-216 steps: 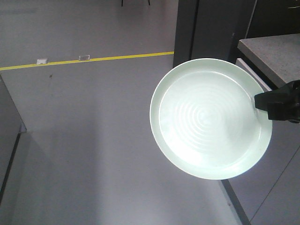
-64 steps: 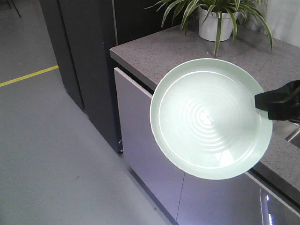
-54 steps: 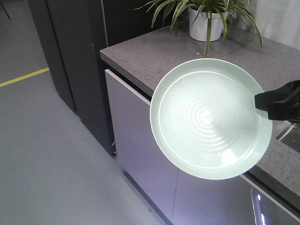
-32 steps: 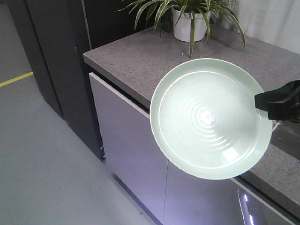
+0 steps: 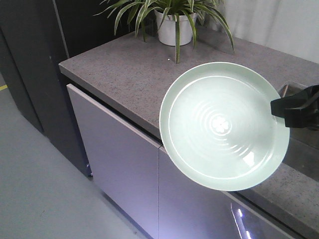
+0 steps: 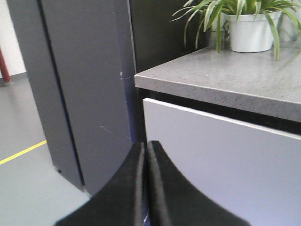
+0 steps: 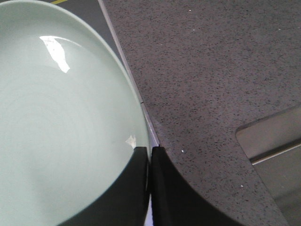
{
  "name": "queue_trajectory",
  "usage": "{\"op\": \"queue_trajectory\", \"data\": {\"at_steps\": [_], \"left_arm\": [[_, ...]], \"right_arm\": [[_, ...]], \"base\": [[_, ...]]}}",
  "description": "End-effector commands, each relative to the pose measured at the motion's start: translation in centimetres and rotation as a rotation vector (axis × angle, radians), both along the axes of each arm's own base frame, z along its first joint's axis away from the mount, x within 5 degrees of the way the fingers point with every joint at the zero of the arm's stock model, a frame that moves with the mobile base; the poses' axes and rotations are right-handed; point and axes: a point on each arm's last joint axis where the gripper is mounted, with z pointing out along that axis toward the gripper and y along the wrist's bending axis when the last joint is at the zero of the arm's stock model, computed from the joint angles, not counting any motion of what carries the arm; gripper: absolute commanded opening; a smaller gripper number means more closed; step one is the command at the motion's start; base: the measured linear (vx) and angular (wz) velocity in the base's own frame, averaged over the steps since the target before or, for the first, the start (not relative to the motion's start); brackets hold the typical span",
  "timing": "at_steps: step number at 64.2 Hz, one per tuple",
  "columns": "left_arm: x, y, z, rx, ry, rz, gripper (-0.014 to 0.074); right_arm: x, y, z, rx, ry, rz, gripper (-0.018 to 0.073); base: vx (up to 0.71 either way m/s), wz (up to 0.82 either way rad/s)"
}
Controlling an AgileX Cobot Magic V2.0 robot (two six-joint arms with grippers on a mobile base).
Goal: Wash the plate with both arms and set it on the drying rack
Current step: 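Turn the base toward the counter with the potted plant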
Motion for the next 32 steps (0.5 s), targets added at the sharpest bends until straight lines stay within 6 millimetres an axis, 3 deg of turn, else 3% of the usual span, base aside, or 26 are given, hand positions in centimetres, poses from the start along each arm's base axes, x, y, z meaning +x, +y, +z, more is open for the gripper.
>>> {"op": "queue_trajectory", "data": {"at_steps": [1,32], "left_arm": [[-0.03,-0.05,0.15,-0.009,-0.073,-0.005,-0.0006],[-0.03,-0.05,0.15,-0.009,-0.073,-0.005,-0.0006]], "right_arm": [[-0.14,-0.07,1.6,0.04,-0.084,-0.026,-0.0007],[-0.14,-0.07,1.6,0.04,-0.084,-0.026,-0.0007]], "base": [[0.06,-0.24],[0.06,-0.23]]}}
